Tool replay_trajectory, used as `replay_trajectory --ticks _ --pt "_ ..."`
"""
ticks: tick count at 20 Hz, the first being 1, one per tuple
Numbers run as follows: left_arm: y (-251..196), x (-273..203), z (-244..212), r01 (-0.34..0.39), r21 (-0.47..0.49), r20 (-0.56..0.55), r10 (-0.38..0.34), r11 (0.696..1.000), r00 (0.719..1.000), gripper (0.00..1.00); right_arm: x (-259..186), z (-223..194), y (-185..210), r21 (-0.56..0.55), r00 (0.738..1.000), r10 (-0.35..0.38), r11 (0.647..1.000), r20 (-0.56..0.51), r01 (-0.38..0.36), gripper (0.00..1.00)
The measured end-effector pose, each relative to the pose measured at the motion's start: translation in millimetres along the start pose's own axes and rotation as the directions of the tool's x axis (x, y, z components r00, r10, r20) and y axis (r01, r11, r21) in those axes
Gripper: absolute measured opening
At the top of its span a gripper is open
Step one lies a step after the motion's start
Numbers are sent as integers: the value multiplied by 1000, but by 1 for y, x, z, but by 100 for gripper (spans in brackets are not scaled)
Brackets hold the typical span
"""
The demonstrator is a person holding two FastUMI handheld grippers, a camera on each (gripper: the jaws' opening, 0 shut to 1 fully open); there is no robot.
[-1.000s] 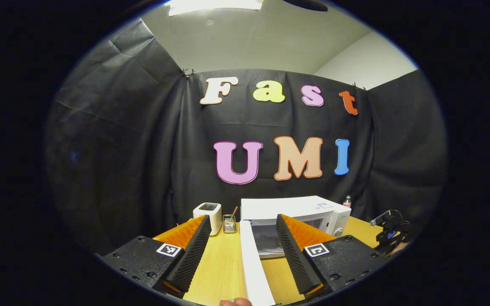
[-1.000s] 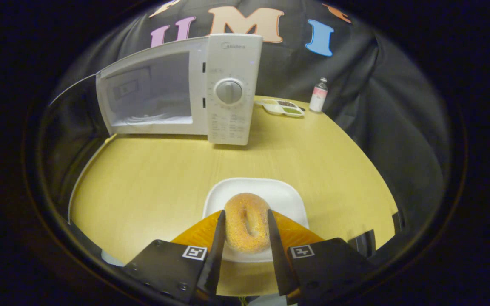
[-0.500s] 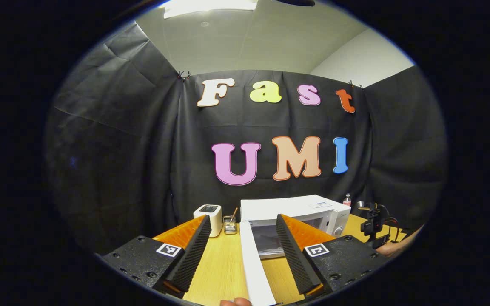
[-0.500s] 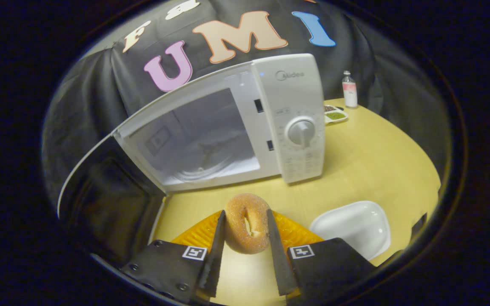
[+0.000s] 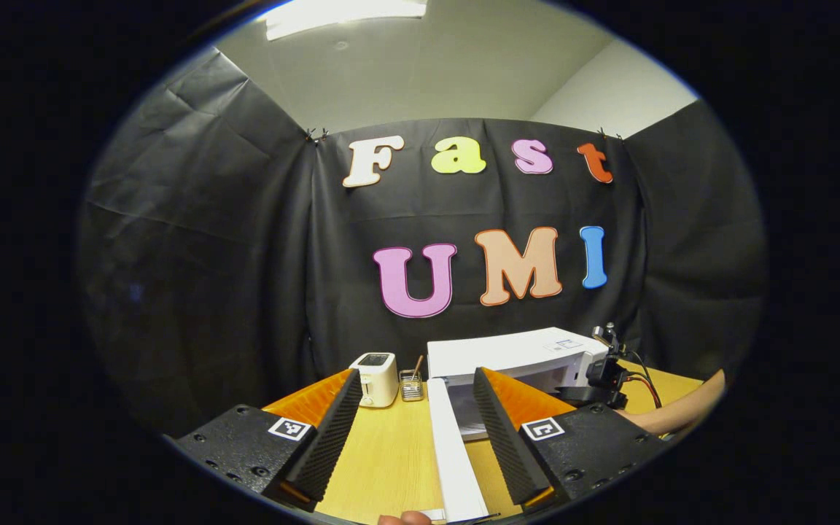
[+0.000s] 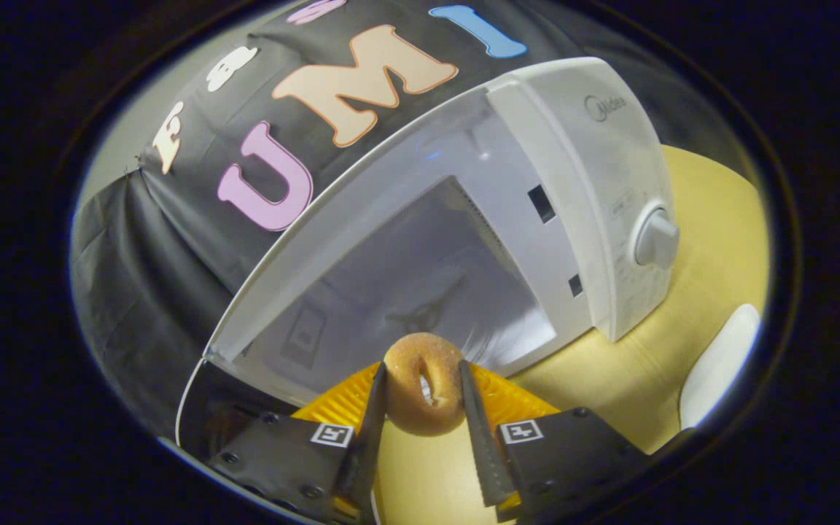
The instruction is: Open the microwave oven with the left hand, put the food in, and close the microwave oven.
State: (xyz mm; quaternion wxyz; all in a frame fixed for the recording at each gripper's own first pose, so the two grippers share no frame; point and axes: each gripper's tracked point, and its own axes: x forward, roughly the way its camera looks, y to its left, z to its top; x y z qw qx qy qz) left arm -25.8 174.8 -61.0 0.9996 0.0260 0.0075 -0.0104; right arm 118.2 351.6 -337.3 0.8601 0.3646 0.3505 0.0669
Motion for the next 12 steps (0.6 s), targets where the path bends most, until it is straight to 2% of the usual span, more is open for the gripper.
replay_trajectory --ticks 1,5,6,10,12 --pt "-2 0 0 1 1 -2 -1 1000 1000 89 7 -2 2 -7 1000 -5 1000 5 5 53" --pt "-5 -1 -3 -6 -6 -18 6 1000 1000 88 33 -10 15 -59 1000 -10 998 18 11 53" --pt "-4 0 -2 -13 3 -21 13 1000 1000 85 38 -12 17 -85 1000 -10 996 18 11 53" --pt "6 -1 6 -42 43 -3 42 998 999 86 58 -13 15 -178 998 -40 983 44 47 53" --pt "6 0 5 -46 48 -1 46 998 999 86 68 -17 12 -257 998 -51 965 22 55 53"
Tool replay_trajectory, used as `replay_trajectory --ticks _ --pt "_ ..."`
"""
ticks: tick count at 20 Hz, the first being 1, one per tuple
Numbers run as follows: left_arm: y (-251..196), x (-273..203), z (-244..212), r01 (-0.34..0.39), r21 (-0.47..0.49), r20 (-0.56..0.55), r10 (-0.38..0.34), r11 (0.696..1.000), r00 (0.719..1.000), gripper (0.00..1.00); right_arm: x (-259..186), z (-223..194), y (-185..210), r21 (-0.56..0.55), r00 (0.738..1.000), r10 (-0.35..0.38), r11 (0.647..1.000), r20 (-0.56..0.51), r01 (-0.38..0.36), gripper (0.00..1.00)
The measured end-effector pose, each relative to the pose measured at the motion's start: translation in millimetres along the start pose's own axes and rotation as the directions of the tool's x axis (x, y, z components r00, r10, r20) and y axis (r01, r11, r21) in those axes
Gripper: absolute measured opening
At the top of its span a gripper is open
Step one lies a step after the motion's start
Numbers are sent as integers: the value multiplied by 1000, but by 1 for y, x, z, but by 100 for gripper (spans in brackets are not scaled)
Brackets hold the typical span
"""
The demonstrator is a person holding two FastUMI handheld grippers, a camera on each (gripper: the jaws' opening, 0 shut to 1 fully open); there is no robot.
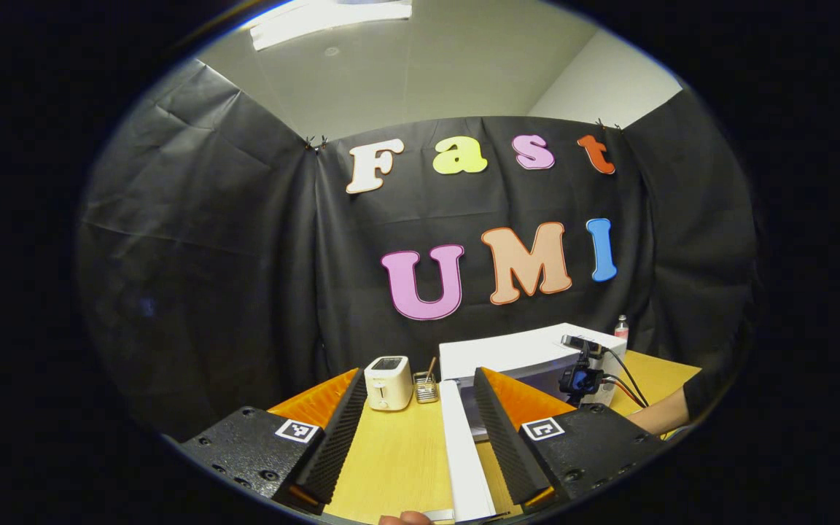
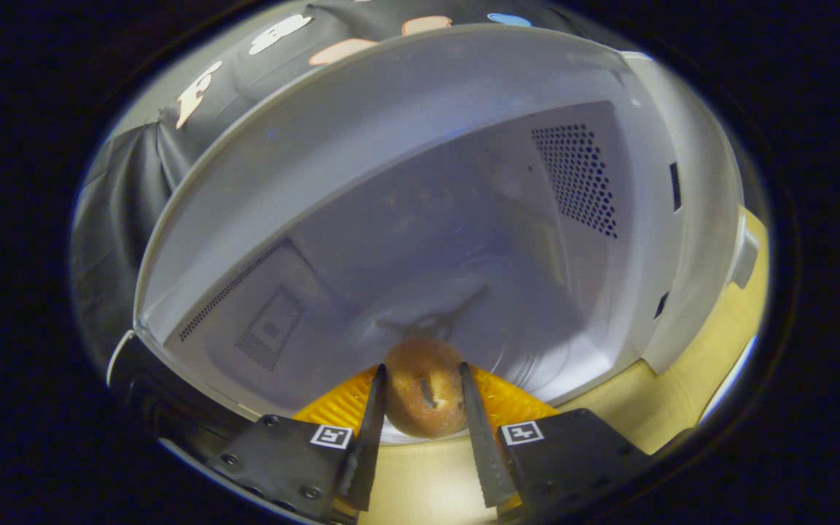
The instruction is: Open the microwave oven with the left hand, put the food in, and close the microwave oven.
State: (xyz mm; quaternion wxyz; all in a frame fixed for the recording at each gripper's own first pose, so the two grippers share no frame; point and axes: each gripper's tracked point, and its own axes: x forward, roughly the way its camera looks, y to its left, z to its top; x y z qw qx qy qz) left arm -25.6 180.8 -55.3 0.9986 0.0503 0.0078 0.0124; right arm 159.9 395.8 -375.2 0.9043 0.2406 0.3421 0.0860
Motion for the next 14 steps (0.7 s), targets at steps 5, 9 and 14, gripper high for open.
replay_trajectory --ticks 5,9,14 --pt "-10 0 -3 14 -16 -7 -15 1000 1000 86 4 2 0 -126 999 -10 992 34 14 59" --pt "-13 1 0 17 -14 1 -17 1000 1000 86 4 5 -2 -138 998 -29 990 53 36 79" --pt "-9 3 -5 12 -26 -9 -12 1000 1000 86 -1 22 -1 -136 995 -19 990 94 32 80"
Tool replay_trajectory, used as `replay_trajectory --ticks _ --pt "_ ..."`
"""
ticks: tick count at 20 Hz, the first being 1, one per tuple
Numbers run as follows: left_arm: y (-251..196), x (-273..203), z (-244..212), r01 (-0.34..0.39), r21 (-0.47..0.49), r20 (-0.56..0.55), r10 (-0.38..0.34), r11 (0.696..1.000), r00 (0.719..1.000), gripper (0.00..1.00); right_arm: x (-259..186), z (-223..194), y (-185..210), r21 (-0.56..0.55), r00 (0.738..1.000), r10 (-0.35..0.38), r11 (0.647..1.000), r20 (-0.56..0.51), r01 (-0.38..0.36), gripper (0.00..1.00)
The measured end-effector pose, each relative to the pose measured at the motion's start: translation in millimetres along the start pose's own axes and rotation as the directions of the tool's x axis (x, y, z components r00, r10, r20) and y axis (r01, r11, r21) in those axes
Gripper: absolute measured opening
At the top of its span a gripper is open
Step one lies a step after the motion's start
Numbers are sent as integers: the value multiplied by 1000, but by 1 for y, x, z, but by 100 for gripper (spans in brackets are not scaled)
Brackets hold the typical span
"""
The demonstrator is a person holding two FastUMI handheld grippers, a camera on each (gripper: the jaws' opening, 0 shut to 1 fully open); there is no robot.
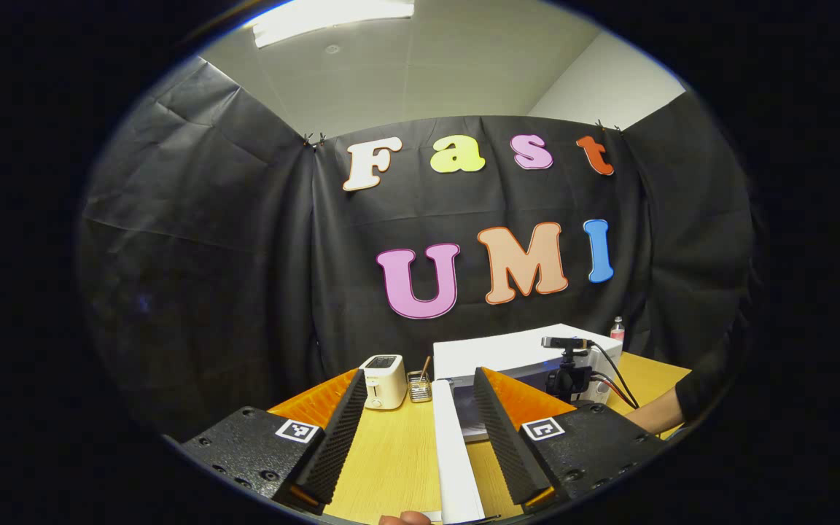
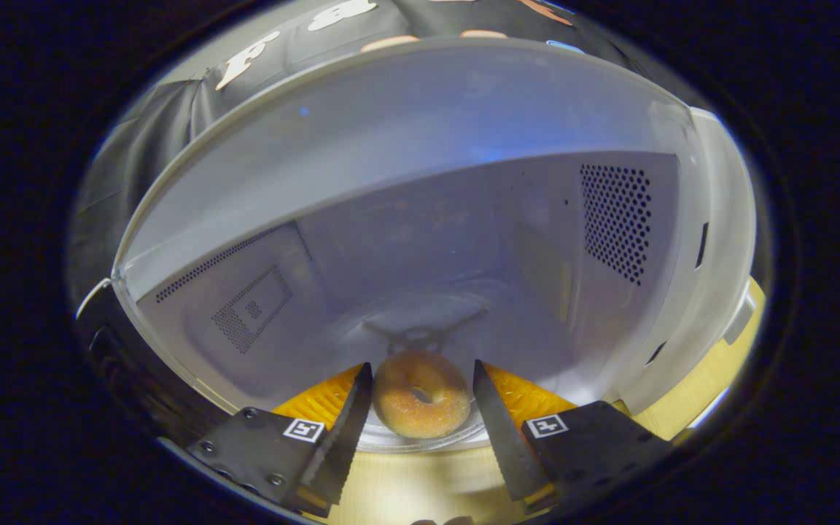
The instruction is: Open the microwave oven with the left hand, put the food in, and close the microwave oven.
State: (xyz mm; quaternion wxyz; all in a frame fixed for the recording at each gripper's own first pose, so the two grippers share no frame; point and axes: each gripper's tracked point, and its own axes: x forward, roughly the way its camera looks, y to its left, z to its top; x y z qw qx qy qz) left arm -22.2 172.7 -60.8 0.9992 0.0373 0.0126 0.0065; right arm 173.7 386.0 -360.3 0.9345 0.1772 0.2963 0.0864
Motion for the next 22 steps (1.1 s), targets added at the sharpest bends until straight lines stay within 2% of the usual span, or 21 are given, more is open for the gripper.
replay_trajectory --ticks 7,8,9,15,20,21,22 --pt "2 2 -13 9 -9 -20 -9 1000 1000 86 -37 22 0 -110 996 67 992 59 -60 80" --pt "4 2 -16 7 -9 -27 -8 1000 1000 86 -46 25 1 -140 994 82 988 65 -72 85" --pt "6 0 -19 6 -10 -31 -6 1000 999 86 -56 27 1 -167 992 98 982 73 -85 80" --pt "19 -3 -40 1 2 -69 -1 1000 998 86 -130 54 7 -325 968 208 933 143 -152 80" --pt "45 -11 -52 -27 55 -102 32 998 994 86 -196 74 1 -406 950 249 901 191 -154 80" --pt "53 -12 -55 -45 50 -107 50 998 993 87 -205 77 -3 -420 950 244 896 195 -144 81" --pt "62 -15 -60 -68 41 -116 73 997 991 93 -213 81 -9 -432 951 237 892 197 -133 82"
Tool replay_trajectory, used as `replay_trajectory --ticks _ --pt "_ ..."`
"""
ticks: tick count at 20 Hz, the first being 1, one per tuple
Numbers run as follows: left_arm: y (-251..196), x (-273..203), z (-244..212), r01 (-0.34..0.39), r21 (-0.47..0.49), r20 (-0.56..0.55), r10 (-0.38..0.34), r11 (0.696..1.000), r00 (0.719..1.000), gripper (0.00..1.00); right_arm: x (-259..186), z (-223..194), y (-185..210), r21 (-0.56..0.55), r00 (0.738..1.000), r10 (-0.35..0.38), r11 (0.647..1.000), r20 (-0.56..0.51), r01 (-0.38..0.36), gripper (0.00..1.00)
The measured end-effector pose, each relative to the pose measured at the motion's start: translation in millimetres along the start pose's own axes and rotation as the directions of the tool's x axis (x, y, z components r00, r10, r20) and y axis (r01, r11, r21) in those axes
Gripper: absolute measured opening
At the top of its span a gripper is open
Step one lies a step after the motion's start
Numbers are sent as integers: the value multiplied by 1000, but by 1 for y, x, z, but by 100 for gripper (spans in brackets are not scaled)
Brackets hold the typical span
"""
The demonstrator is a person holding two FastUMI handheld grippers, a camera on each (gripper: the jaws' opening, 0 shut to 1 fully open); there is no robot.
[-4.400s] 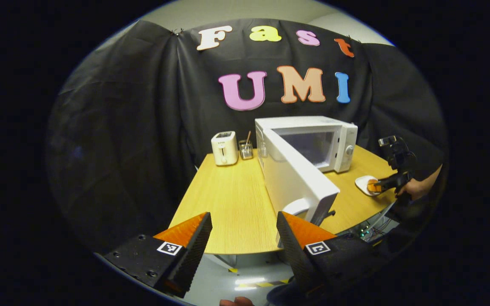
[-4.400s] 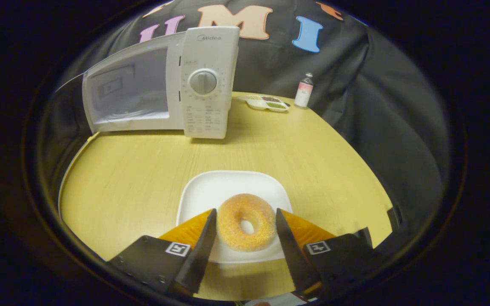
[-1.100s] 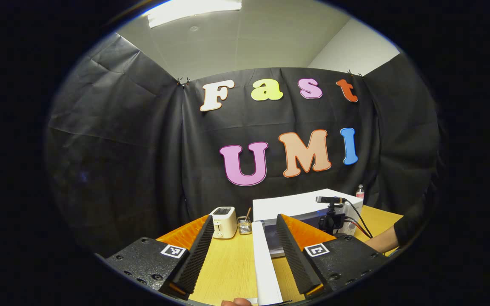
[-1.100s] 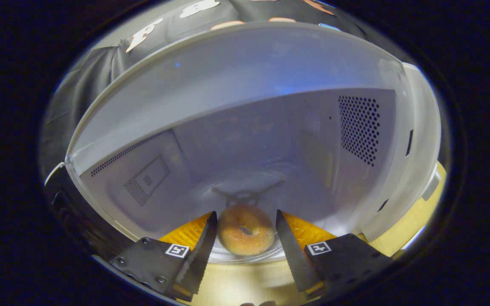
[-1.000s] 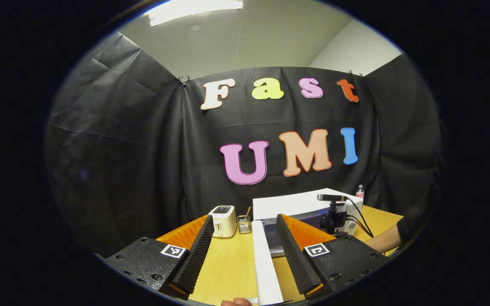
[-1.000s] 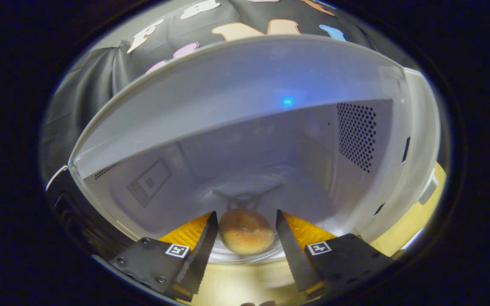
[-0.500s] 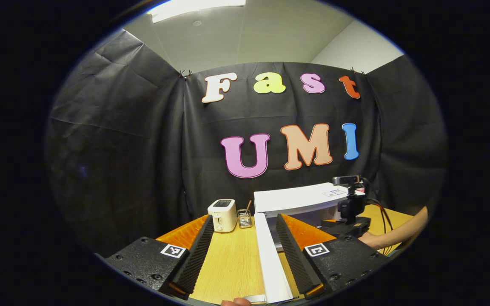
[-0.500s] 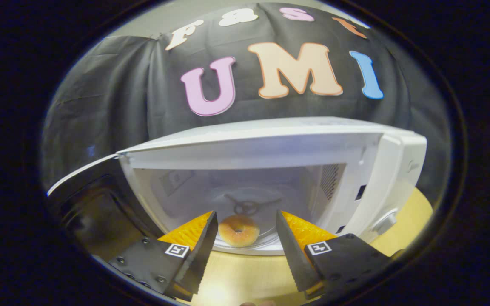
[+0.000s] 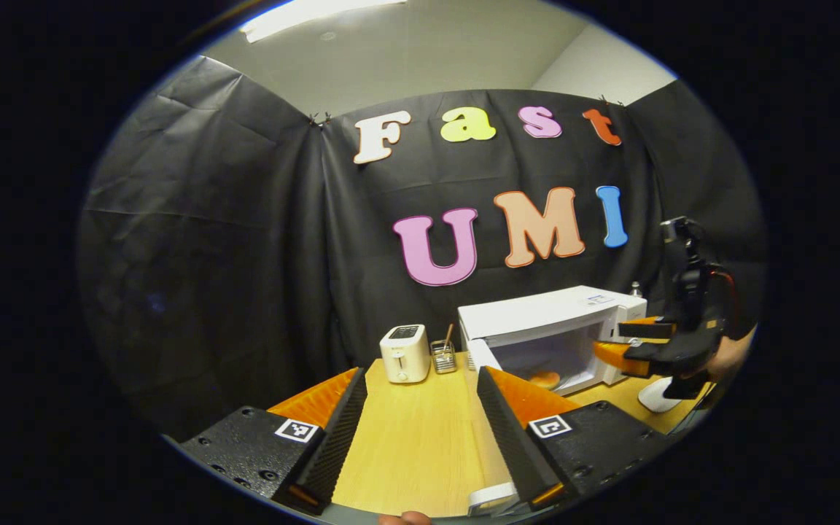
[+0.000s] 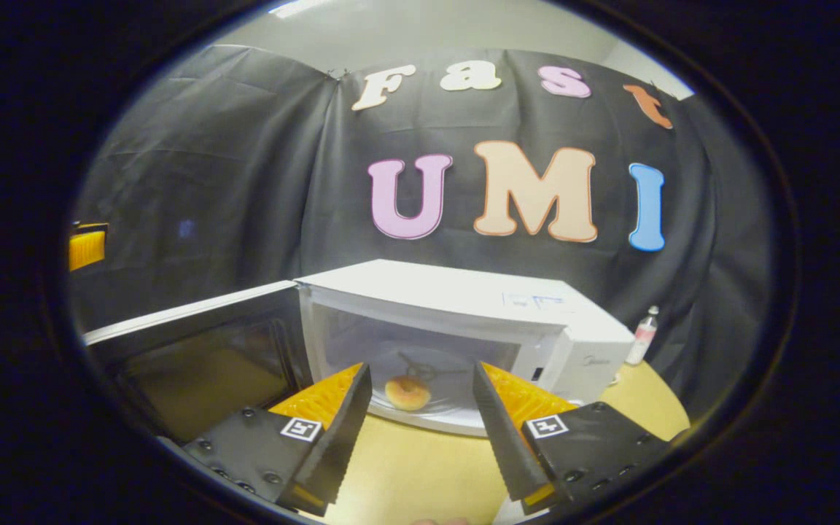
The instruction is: Open the microwave oven with the left hand, put the food in, and close the microwave oven.
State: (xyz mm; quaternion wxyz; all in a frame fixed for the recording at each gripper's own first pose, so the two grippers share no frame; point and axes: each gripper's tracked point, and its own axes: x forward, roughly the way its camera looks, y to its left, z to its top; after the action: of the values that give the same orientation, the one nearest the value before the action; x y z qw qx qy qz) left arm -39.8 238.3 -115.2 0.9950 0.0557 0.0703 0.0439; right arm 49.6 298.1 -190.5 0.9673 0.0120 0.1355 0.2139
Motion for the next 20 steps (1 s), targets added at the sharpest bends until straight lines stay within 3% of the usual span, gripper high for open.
replay_trajectory --ticks 3,4,5,6,7,8,11,16,20 --pt "9 -9 -37 0 -26 -96 -2 1000 995 89 -16 13 -13 -11 1000 -26 1000 12 26 84" --pt "13 -15 -46 -4 8 -137 5 1000 991 84 -20 17 -16 6 999 -32 999 16 32 83" --pt "27 -14 -54 -54 57 -157 63 997 986 44 -23 23 -18 22 999 -38 999 20 37 83" --pt "32 -14 -62 -37 87 -186 53 996 981 4 -25 29 -20 32 999 -45 999 27 44 83" --pt "39 -17 -68 -77 129 -192 101 989 976 7 -28 37 -23 34 998 -53 998 41 52 83" --pt "44 -20 -72 -102 149 -203 132 983 970 4 -30 44 -26 29 997 -58 998 56 57 83" --pt "17 -22 -83 -28 104 -206 49 994 977 0 -36 53 -31 6 995 -62 998 75 62 84" --pt "-24 -14 -121 68 -5 -285 -66 998 956 1 -46 65 -53 33 992 -100 995 83 97 84" --pt "-46 -6 -129 109 -46 -308 -118 993 944 0 -56 69 -81 3 985 -152 988 85 153 83"
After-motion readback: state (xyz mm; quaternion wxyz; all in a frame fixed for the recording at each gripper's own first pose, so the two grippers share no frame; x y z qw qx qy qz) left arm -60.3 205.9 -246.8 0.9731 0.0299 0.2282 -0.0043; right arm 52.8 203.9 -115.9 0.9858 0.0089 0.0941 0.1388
